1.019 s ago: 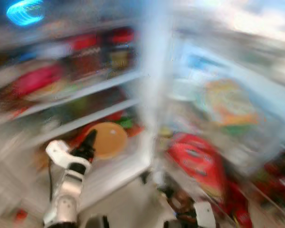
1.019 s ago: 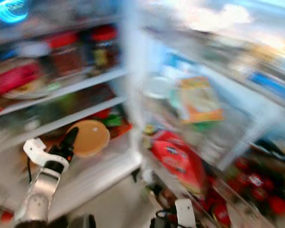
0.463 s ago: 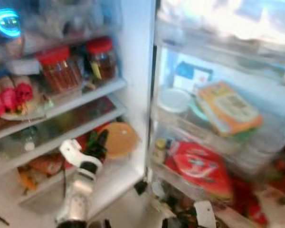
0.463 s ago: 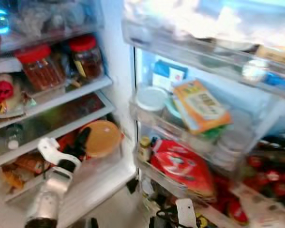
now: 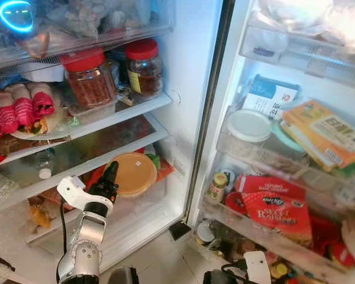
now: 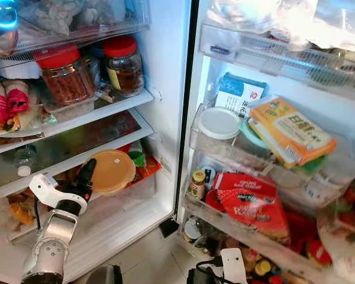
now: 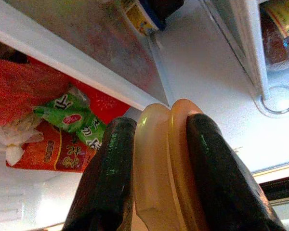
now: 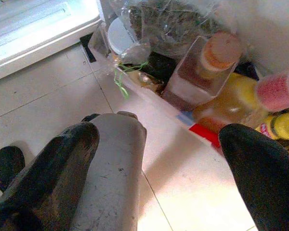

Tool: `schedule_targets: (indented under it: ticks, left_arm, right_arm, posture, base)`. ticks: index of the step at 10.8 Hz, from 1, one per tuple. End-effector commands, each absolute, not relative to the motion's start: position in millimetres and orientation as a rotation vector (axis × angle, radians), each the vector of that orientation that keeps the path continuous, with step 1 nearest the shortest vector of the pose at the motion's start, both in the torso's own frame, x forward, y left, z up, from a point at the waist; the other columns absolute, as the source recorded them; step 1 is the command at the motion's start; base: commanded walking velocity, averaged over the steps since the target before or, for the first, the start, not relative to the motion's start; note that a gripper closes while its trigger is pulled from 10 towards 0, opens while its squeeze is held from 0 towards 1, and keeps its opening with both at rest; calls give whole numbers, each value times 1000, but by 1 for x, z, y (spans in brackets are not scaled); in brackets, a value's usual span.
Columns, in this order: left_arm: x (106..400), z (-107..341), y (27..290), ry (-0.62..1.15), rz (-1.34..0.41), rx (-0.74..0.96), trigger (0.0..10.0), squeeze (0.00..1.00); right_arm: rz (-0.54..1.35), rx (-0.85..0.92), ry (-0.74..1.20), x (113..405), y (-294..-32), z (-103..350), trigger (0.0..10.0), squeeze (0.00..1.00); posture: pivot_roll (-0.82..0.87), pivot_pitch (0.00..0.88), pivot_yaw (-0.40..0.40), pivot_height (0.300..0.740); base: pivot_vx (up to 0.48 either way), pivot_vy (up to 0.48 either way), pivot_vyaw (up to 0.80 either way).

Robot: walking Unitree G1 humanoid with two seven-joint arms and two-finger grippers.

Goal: Restocking fridge

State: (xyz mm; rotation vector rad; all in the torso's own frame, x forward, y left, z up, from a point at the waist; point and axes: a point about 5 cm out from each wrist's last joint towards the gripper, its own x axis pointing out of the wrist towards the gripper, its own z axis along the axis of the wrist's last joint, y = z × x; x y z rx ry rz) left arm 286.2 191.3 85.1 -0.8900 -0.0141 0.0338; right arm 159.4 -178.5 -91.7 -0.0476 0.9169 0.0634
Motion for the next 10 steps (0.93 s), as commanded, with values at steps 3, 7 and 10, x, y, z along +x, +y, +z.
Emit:
schedule_targets:
  ticks: [3,7,10]
  left_arm:
    - [290,89,192,-26,46,-869,10000,0]
    - [290,90,193,-34,54,-867,10000,0]
    - [292,91,193,-38,54,-871,10000,0]
  right_arm:
    - [97,-54,1061,126,-172,-106,10000,0]
    - [99,-56,1059,126,-172,-106,10000,0]
    - [101,-58,1059,126,-172,-106,10000,0]
  posture:
    - [-171,68,-8,631]
    - [-171,68,-8,631]
    - [-172,70,-8,631]
  base:
    - [0,0,0]
    - [0,0,431]
    - [0,0,610]
